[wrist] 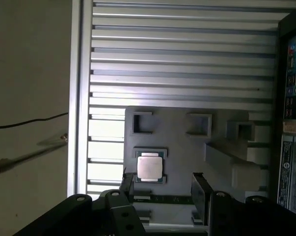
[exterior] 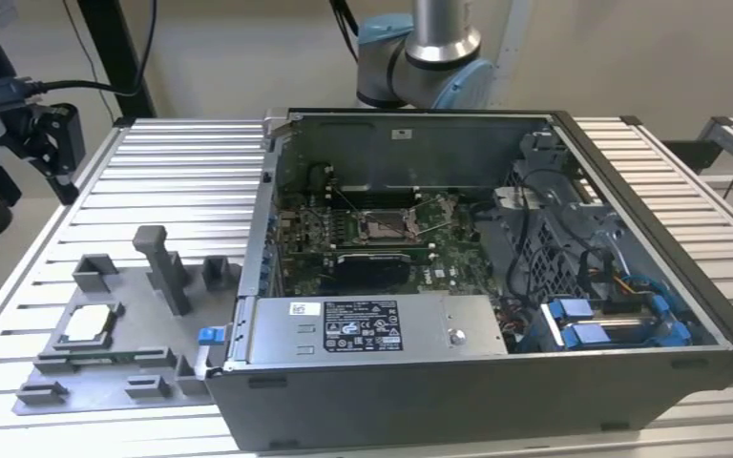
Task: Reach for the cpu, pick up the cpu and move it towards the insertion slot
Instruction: 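Pick up the cpu and move it towards the insertion slot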
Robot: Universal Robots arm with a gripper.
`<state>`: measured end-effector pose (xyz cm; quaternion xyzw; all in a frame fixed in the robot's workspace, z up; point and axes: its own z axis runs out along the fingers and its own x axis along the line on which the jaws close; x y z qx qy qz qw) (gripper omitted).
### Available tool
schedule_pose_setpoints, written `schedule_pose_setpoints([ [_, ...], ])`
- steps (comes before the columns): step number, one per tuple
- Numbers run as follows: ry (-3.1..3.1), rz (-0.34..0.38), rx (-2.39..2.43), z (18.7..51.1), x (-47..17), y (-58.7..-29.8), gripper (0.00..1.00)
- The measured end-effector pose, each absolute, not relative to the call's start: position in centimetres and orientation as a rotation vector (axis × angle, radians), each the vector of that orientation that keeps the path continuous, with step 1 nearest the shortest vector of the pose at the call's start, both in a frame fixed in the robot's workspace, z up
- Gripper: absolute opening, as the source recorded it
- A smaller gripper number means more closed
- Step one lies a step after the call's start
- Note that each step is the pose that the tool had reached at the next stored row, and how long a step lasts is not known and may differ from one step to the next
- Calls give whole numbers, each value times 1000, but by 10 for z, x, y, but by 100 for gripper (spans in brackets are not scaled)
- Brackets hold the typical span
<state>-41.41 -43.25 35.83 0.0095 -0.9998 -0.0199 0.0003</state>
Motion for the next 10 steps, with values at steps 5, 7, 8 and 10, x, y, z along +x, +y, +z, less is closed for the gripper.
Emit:
schedule_pose_setpoints([
  [5, -3140, -62, 30, 356, -414, -433, 100],
  [7, -3140, -62, 30, 356, -414, -433, 100],
  [8, -3140, -62, 30, 355, -414, -433, 100],
  [10, -3140, -62, 30, 354, -414, -433, 100],
])
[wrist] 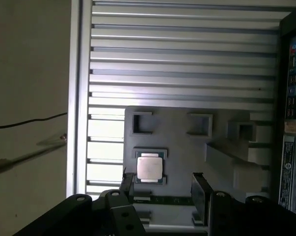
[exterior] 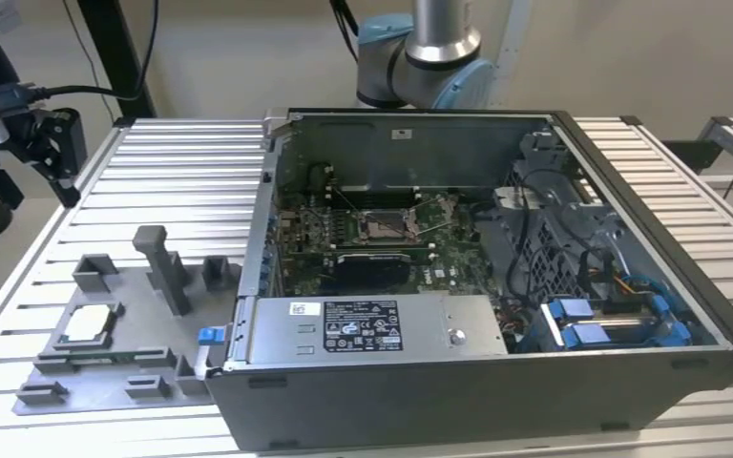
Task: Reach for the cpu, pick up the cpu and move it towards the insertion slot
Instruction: 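Pick up the cpu and move it towards the insertion slot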
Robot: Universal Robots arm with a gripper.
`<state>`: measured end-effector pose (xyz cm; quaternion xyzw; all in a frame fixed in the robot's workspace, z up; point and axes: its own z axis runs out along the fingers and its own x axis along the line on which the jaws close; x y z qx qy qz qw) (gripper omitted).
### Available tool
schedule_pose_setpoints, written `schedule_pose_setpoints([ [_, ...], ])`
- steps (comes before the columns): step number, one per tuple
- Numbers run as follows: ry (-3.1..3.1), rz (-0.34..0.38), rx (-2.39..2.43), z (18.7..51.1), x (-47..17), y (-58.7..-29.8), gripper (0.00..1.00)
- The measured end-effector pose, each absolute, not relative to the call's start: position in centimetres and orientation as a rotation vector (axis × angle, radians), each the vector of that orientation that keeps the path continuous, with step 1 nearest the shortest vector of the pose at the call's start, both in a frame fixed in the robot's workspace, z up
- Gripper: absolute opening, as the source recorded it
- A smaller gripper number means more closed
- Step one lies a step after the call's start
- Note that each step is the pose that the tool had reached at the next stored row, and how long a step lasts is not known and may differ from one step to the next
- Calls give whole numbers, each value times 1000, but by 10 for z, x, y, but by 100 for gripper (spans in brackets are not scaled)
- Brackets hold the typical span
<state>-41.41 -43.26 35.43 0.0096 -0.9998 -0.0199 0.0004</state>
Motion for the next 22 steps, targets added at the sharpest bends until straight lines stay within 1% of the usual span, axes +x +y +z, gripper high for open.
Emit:
schedule_pose_setpoints([
  [22, -3140, -62, 30, 344, -414, -433, 100],
])
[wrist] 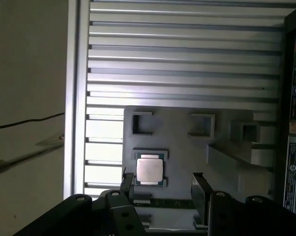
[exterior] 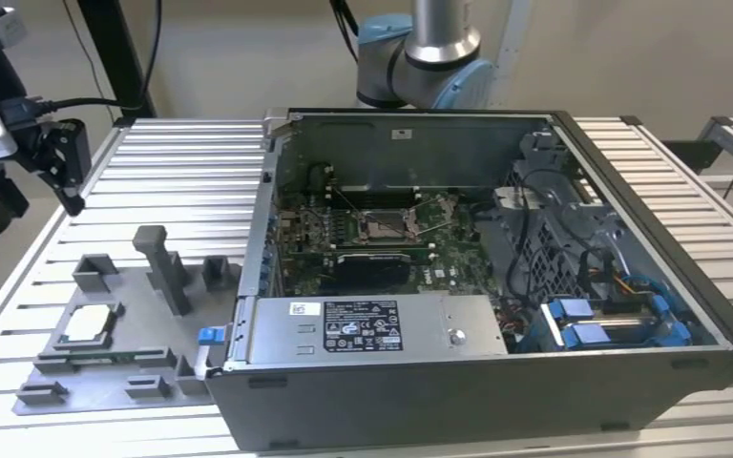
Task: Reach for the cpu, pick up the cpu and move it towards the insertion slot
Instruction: 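Pick up the cpu and move it towards the insertion slot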
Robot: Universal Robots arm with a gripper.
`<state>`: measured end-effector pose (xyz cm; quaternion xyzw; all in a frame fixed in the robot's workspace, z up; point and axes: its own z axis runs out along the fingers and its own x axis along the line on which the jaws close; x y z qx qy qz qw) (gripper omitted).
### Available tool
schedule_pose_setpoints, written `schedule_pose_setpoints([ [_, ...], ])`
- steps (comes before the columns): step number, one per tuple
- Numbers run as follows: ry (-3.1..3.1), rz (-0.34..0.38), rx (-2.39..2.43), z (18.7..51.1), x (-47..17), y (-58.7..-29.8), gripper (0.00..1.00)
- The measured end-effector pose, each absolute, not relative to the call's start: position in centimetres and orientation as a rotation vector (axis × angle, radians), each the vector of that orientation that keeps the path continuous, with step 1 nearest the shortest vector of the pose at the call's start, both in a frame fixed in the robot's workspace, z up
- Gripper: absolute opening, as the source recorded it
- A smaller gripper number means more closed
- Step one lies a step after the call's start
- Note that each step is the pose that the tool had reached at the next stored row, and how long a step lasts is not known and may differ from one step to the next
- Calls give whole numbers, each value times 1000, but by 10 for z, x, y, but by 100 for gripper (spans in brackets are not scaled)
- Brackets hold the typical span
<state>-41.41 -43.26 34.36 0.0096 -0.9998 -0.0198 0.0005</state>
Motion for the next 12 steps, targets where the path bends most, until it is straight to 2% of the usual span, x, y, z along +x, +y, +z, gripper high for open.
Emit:
schedule_pose_setpoints([
  [12, -3140, -62, 30, 336, -414, -433, 100],
])
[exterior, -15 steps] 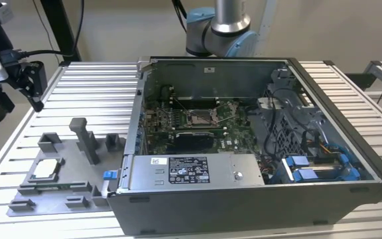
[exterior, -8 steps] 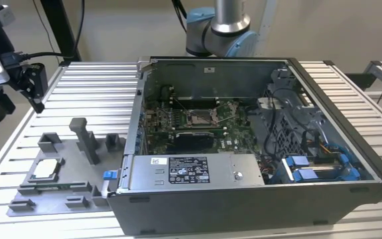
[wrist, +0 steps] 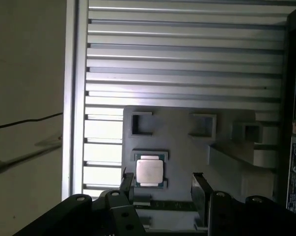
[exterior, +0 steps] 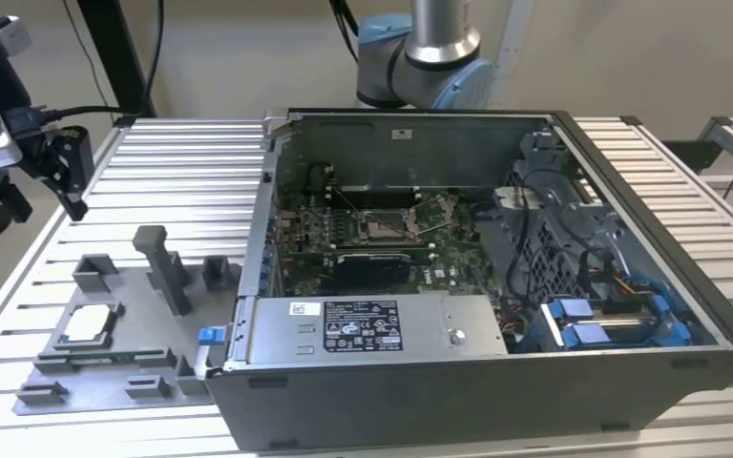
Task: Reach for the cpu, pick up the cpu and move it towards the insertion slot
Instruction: 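Pick up the cpu and move it towards the insertion slot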
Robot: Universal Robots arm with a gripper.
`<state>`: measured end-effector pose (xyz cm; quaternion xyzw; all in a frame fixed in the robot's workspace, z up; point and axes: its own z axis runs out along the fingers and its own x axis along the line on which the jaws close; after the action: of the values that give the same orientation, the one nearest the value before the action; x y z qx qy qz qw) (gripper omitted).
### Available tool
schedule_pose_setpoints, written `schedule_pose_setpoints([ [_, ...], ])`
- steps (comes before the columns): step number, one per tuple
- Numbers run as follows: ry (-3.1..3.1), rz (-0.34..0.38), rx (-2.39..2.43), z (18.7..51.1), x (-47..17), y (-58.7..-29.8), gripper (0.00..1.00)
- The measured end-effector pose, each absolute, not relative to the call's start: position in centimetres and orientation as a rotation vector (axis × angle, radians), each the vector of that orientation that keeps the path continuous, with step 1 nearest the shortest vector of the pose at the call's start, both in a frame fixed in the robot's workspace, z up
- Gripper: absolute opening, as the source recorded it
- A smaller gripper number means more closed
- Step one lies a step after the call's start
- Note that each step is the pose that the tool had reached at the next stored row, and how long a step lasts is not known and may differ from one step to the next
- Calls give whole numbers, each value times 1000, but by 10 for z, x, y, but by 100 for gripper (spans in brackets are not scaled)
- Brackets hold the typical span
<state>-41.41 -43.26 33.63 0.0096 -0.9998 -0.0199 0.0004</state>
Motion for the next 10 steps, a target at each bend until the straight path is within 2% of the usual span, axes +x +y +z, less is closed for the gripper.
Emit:
schedule_pose_setpoints([
  [10, -3140, -62, 30, 328, -414, -433, 100],
])
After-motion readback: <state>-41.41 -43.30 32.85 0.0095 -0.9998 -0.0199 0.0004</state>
